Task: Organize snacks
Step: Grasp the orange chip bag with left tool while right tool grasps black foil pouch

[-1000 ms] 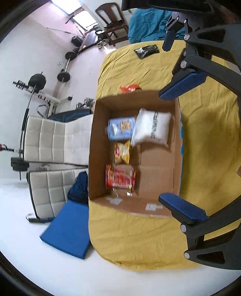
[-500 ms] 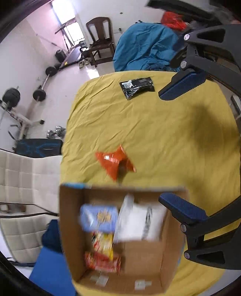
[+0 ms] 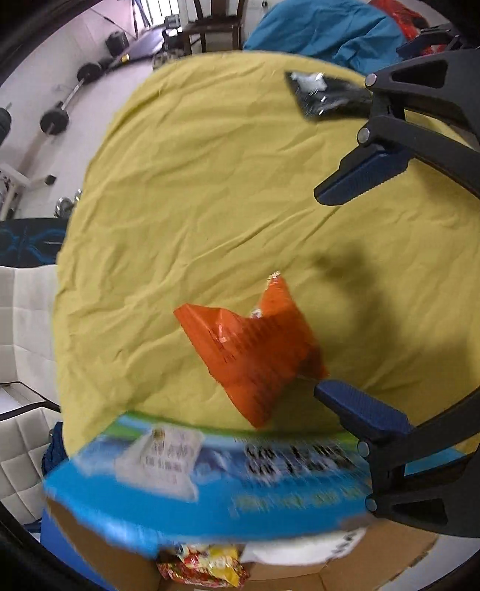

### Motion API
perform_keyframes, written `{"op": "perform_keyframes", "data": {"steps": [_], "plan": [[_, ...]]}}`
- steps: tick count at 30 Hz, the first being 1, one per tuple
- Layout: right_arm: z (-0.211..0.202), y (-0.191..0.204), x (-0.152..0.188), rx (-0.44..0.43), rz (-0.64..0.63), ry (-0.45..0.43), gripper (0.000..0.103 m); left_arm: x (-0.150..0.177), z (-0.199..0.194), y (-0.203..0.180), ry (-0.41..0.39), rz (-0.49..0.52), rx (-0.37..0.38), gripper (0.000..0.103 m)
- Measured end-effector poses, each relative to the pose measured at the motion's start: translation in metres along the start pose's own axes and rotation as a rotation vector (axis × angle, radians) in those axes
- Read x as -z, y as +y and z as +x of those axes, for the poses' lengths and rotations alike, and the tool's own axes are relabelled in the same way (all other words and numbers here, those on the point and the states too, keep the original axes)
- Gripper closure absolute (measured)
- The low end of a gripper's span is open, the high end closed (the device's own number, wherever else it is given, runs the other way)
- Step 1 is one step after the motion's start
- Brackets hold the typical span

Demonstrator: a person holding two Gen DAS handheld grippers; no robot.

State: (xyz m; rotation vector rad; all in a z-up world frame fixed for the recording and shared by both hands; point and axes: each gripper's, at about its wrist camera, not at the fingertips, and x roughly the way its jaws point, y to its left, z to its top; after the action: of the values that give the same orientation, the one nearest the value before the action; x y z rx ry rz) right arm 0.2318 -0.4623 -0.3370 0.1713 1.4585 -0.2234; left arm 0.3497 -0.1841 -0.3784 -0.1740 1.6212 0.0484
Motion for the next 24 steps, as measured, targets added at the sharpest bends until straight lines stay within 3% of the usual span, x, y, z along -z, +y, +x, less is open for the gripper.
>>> {"op": "perform_keyframes", "data": {"steps": [8, 11, 13, 18, 19, 21, 22, 24], "plan": [[0.039, 0.002, -0.030, 0.002, -0.038, 0.047, 0.000, -0.021, 0.033, 0.009, 0.037, -0.072, -0.045, 0.006], [0.049, 0.006, -0.041, -0.002, -0.059, 0.058, 0.000, -0.028, 0.034, 0.012, 0.006, -0.074, -0.066, 0.024], [0.057, 0.012, -0.048, -0.006, -0.087, 0.070, 0.000, -0.033, 0.035, 0.013, -0.002, -0.054, -0.072, 0.043], [0.081, 0.024, -0.061, -0.024, -0.137, 0.125, 0.000, -0.041, 0.029, 0.008, -0.028, 0.036, -0.083, 0.064], [0.087, 0.025, -0.063, -0.029, -0.138, 0.143, 0.003, -0.040, 0.027, 0.004, -0.032, 0.066, -0.080, 0.064], [0.100, 0.027, -0.063, -0.034, -0.135, 0.198, 0.020, -0.045, 0.027, -0.008, -0.027, 0.124, -0.070, 0.065], [0.108, 0.027, -0.061, -0.013, -0.129, 0.232, 0.034, -0.041, 0.027, -0.013, -0.023, 0.152, -0.065, 0.066], [0.111, 0.027, -0.058, -0.017, -0.113, 0.248, 0.038, -0.034, 0.026, -0.017, -0.008, 0.197, -0.047, 0.067]]}}
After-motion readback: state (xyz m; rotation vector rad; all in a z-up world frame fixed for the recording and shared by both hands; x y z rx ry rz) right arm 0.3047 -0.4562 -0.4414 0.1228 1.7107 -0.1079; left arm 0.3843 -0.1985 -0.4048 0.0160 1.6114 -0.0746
